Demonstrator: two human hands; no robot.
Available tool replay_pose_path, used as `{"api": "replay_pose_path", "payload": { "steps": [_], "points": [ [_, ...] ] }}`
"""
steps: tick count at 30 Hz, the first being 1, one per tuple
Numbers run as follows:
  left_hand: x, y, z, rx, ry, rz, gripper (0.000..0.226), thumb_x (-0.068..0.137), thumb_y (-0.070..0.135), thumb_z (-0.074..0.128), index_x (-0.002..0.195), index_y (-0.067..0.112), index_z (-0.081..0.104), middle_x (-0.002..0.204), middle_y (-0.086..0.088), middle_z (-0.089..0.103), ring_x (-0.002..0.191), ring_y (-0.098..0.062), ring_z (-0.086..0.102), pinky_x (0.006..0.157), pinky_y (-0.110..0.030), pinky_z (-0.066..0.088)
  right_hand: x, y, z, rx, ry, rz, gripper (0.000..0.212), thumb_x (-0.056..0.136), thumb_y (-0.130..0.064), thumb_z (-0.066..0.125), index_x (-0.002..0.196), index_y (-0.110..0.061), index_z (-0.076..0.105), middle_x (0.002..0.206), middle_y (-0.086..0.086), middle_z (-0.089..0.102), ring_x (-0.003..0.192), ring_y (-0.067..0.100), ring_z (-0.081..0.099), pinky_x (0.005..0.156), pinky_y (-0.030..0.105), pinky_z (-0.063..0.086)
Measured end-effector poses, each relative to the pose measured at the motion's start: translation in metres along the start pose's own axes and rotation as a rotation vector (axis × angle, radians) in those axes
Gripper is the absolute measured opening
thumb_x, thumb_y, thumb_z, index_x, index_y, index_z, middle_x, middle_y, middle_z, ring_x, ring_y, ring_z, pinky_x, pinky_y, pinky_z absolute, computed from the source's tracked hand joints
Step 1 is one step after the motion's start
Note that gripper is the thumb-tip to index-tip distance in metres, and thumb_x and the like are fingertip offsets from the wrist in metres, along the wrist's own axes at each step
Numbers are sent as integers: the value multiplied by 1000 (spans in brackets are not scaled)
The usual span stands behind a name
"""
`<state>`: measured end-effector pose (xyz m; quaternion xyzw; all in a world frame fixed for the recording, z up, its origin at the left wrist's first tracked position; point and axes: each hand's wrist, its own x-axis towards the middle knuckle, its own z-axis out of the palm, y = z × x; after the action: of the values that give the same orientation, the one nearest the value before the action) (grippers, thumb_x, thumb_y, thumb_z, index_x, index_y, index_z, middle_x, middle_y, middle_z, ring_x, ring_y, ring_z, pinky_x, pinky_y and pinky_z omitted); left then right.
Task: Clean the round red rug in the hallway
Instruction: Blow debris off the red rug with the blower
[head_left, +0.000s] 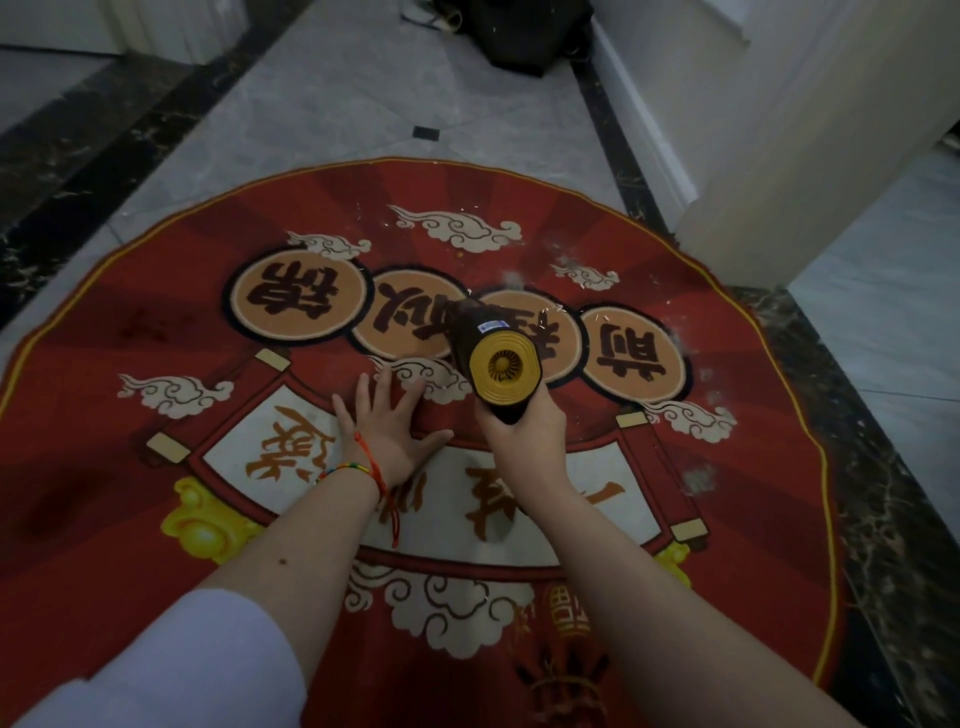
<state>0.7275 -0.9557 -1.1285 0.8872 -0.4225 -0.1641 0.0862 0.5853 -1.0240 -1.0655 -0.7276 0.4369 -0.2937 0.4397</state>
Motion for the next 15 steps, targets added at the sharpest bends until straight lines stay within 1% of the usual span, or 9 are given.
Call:
{"api": "replay_pose_path", "payload": {
  "steps": [2, 4, 5, 9, 11, 15],
  "points": [
    [0, 0, -1, -7, 5, 7, 77, 83, 74, 39, 148, 44, 10, 160, 0, -9, 145, -30, -11, 114, -58, -7, 2, 0, -2, 5, 6, 14, 48, 81, -21, 70, 126, -23, 53, 108, -8, 64, 99, 8, 59, 78, 19, 47],
    [0, 0, -1, -5, 5, 2, 77, 83, 73, 40, 148, 44, 10, 160, 0, -8, 146, -29, -10, 114, -58, -6, -6, 0, -5, 12, -8, 27, 45, 81, -19, 70, 123, -23, 54, 103, -11, 62, 95, 5, 58, 72, 11, 44],
    [1, 0, -1, -4, 9, 0, 78, 83, 73, 41, 148, 44, 10, 160, 0, -7, 146, -29, -9, 114, -58, -5, -13, 2, -8, 14, -18, 33, 44, 81, -18, 70, 122, -22, 55, 101, -11, 62, 93, 4, 58, 70, 8, 43],
    [0, -1, 0, -9, 34, 15, 78, 83, 71, 44, 149, 43, 12, 160, -2, -6, 146, -30, -7, 114, -58, -4, -33, 9, -14, 5, -43, 52, 42, 80, -15, 71, 119, -20, 56, 98, -8, 63, 90, 7, 59, 66, 7, 43],
    [1, -1, 0, -13, 25, 11, 79, 82, 71, 44, 148, 43, 12, 160, -1, -6, 146, -30, -8, 114, -58, -5, -28, 7, -12, 8, -25, 41, 42, 80, -16, 71, 119, -19, 56, 100, -6, 64, 93, 8, 60, 69, 11, 45],
    [4, 0, 0, -15, -2, -2, 80, 81, 75, 41, 148, 44, 11, 160, 0, -8, 146, -29, -10, 114, -59, -7, -2, -1, -2, 3, 11, 34, 44, 80, -20, 69, 122, -20, 55, 105, -3, 65, 98, 13, 60, 77, 25, 49]
  ]
}}
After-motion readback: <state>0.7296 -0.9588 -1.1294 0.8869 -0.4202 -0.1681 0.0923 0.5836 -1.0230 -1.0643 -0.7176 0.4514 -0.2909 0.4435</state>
